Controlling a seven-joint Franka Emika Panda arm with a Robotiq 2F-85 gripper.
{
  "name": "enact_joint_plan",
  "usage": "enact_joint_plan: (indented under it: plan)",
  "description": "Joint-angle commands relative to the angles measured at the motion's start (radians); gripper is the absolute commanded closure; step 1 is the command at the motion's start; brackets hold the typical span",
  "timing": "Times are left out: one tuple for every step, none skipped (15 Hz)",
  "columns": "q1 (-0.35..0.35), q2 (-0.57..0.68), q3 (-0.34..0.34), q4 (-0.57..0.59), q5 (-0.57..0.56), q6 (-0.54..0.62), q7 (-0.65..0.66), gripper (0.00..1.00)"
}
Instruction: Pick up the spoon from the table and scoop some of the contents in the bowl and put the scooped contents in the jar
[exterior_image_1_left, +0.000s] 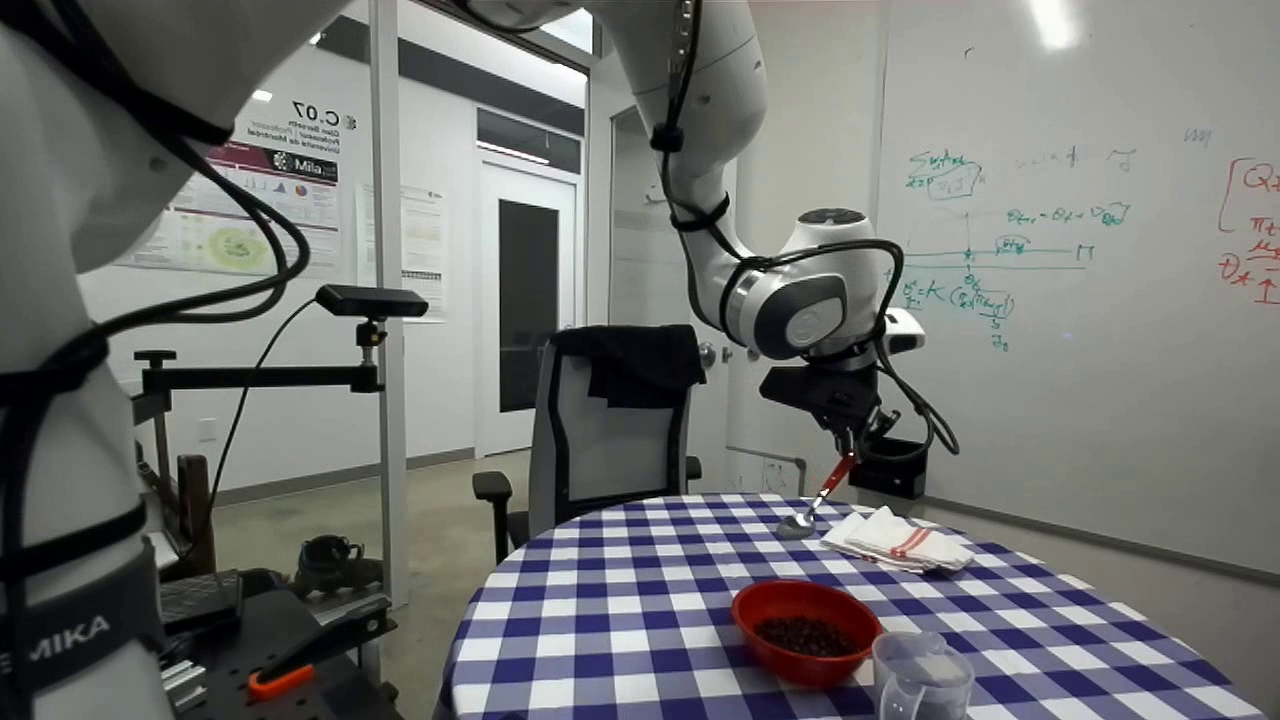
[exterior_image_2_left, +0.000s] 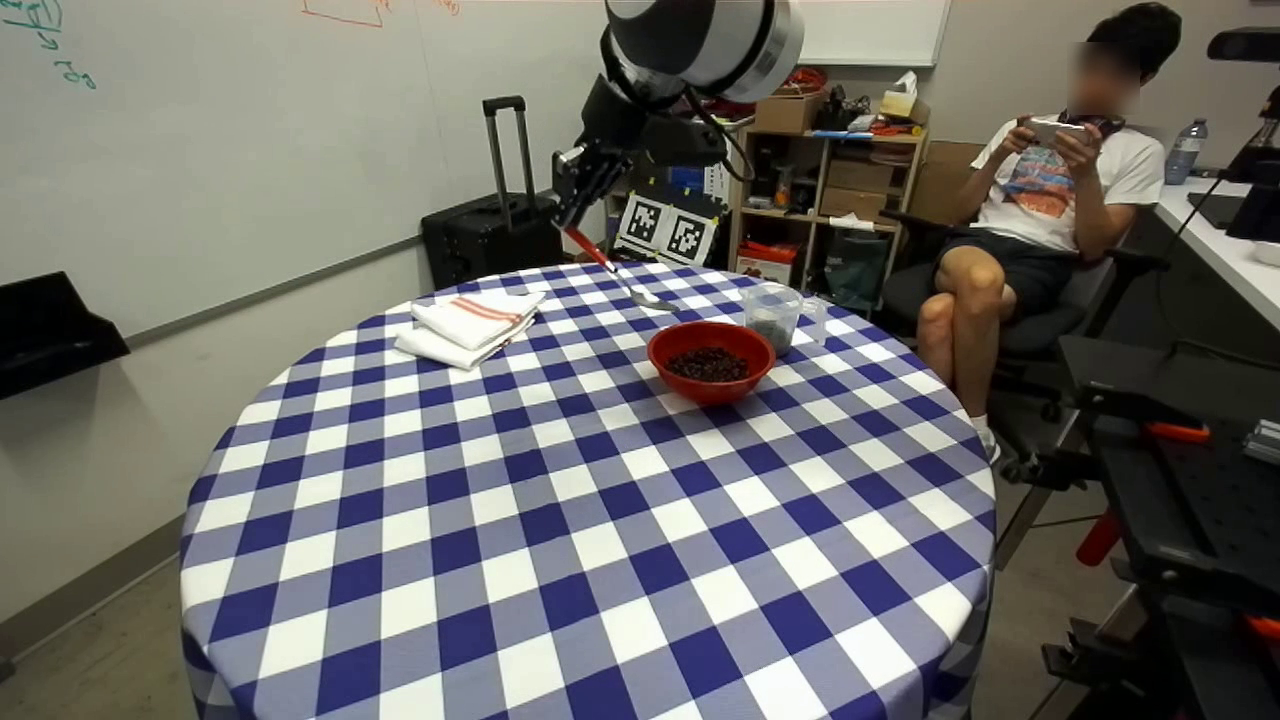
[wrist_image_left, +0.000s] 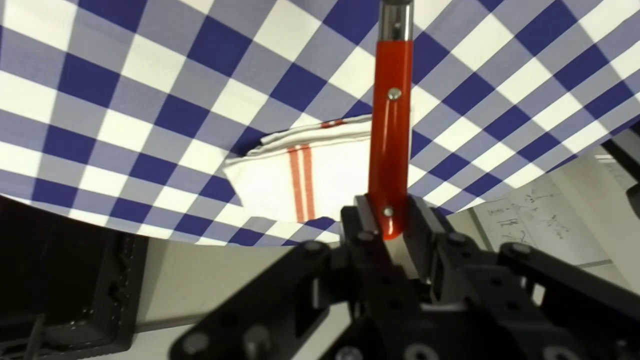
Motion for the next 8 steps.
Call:
enact_joint_plan:
  plan:
    - [-0.044, -0.036, 0.008, -0.108, -0.009, 0.144, 0.030, 0.95]
    - [-0.046, -0.033, -0.004, -0.125, -0.018, 0.180, 0.052, 0.95]
    - [-0.048, -0.030, -0.013, -0.143, -0.027, 0.214, 0.071, 0.95]
    - [-0.046, -0.029, -0.025, -0.161, -0.038, 0.247, 0.093, 0.95]
    - [-0.038, -0.027, -0.042, -0.179, -0.049, 0.279, 0.114, 0.95]
    - [-0.021, -0.025, -0.068, -0.197, -0.062, 0.312, 0.136, 0.95]
    - [-0.012, -0.024, -0.083, -0.217, -0.073, 0.339, 0.157, 0.95]
    - [0.000, -0.024, -0.101, -0.236, -0.085, 0.363, 0.179, 0.95]
